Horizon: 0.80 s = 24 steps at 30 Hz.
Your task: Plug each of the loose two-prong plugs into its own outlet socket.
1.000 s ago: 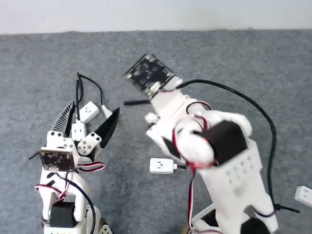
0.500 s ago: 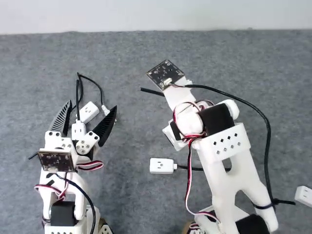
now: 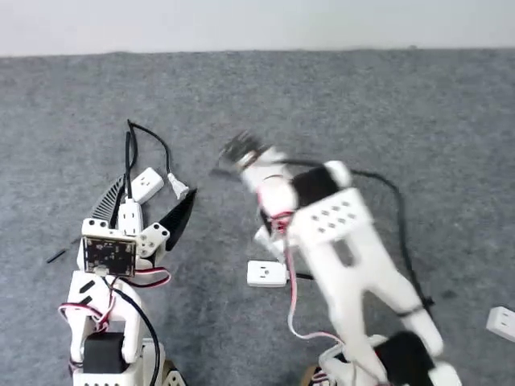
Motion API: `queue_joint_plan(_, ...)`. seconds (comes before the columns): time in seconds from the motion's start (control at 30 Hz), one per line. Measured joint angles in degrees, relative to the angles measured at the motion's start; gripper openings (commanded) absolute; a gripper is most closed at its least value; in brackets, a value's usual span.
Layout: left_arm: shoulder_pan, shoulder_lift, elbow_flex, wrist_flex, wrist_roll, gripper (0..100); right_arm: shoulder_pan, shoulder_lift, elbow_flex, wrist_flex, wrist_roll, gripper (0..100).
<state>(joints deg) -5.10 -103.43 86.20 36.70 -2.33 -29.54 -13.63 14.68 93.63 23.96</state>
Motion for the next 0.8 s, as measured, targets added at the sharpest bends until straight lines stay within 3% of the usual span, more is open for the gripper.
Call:
queue_joint_plan(0.2,-0.8,0.0,0.0,0.0,0.0,37,5.7,7.0,-3.2,-0.2,20.6,0.8)
queue_joint_plan(0.4,0.2,0.0,3.8,-2.5,-1.1,37,4.9,9.7,-5.2,2.5,36.0,0.9)
queue_joint_plan(0.53,1.3,0.0,5.5,-4.7,-2.7,37,0.7,11.7,-5.2,1.1,39.5,0.9)
queue_joint_plan(0.8,1.1,0.0,6.5,-5.0,-3.4,37,-1.8,17.8,-5.3,-5.2,38.3,0.9)
